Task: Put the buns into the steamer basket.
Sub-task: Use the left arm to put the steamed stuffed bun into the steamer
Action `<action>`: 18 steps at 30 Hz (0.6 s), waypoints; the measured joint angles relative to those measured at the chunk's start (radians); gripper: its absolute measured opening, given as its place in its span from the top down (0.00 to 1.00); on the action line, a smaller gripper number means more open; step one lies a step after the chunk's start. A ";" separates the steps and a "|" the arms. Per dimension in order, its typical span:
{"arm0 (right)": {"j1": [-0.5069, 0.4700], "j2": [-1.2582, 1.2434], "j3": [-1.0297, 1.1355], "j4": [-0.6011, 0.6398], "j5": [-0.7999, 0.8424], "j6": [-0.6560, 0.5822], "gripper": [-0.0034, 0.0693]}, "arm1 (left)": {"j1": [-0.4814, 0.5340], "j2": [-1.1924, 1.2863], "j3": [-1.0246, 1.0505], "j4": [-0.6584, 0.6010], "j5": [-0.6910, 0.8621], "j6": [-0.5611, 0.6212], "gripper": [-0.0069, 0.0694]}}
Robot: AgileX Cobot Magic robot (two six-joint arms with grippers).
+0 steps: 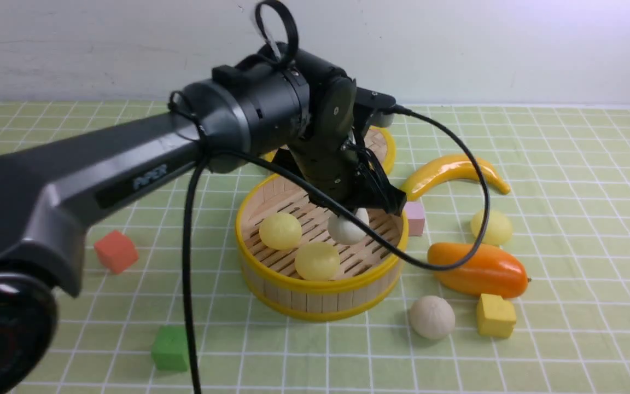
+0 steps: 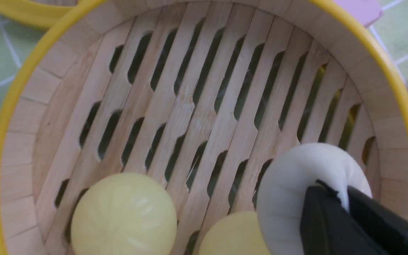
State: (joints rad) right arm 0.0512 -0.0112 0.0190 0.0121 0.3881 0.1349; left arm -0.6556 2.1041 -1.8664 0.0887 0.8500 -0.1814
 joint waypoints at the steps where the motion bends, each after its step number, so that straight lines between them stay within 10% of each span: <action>1: 0.000 0.000 0.000 0.000 0.000 0.000 0.62 | 0.000 0.017 -0.011 -0.001 0.001 0.003 0.92; 9: 0.000 0.000 0.000 0.000 0.000 0.000 0.62 | 0.000 0.096 -0.034 -0.012 -0.011 0.022 0.86; 18: 0.000 0.000 0.000 0.000 0.000 0.000 0.62 | -0.001 0.059 -0.038 -0.037 0.014 0.027 0.43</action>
State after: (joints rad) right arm 0.0512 -0.0112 0.0190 0.0121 0.3881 0.1349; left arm -0.6571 2.1627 -1.9039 0.0514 0.8645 -0.1540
